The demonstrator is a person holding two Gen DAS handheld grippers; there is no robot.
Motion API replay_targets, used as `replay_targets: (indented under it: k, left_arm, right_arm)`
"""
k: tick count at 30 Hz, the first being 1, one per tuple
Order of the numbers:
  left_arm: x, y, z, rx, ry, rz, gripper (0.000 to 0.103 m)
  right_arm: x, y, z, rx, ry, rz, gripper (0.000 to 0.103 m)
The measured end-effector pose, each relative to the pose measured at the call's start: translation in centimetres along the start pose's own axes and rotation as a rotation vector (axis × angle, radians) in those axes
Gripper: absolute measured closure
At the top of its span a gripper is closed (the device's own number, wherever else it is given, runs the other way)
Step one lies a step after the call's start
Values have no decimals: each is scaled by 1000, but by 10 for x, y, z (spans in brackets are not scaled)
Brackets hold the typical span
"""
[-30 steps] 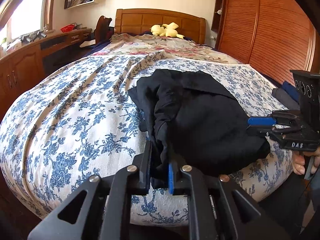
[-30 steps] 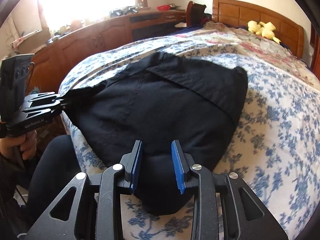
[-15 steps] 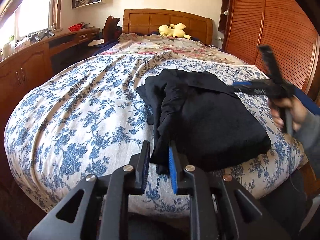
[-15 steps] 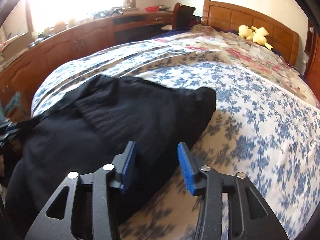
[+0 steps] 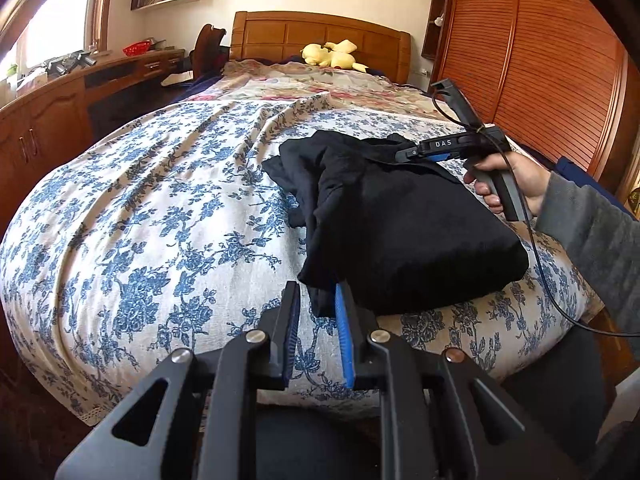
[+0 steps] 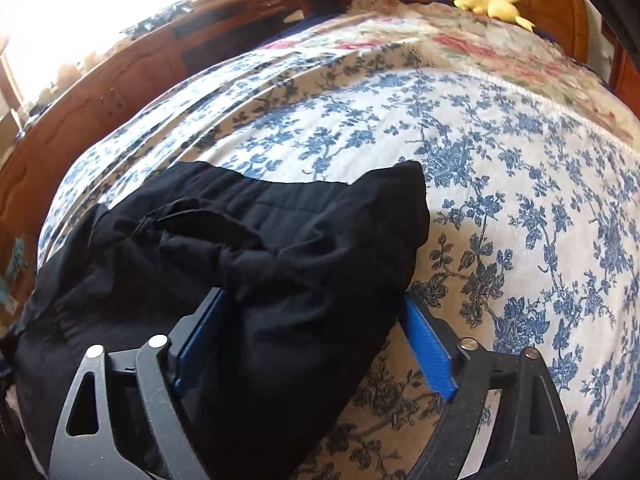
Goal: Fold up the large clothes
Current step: 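Grasp the coat bundle with the right tool while the left tool grasps beside it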
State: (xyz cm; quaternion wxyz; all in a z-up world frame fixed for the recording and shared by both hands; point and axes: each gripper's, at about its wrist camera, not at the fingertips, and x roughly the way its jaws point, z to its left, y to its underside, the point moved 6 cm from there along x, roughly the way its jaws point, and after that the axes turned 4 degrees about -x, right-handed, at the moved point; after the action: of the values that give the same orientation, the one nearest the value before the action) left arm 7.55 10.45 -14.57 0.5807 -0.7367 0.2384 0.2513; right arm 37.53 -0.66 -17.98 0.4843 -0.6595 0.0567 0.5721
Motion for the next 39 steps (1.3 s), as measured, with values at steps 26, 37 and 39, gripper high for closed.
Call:
replay_targets:
  k: [26,37,39]
  left_arm:
    - [33,-6,21,-9,-4,34,70]
    - [42,-14,24,-12,25,24,69]
    - [45,-14,23,-12,29,29,69]
  right_arm:
    - [-67,84,-5,51,-73,0,70]
    - [-76,90,-16,116,37,-22,38]
    - [-72,88,-21,138,42,-20,32]
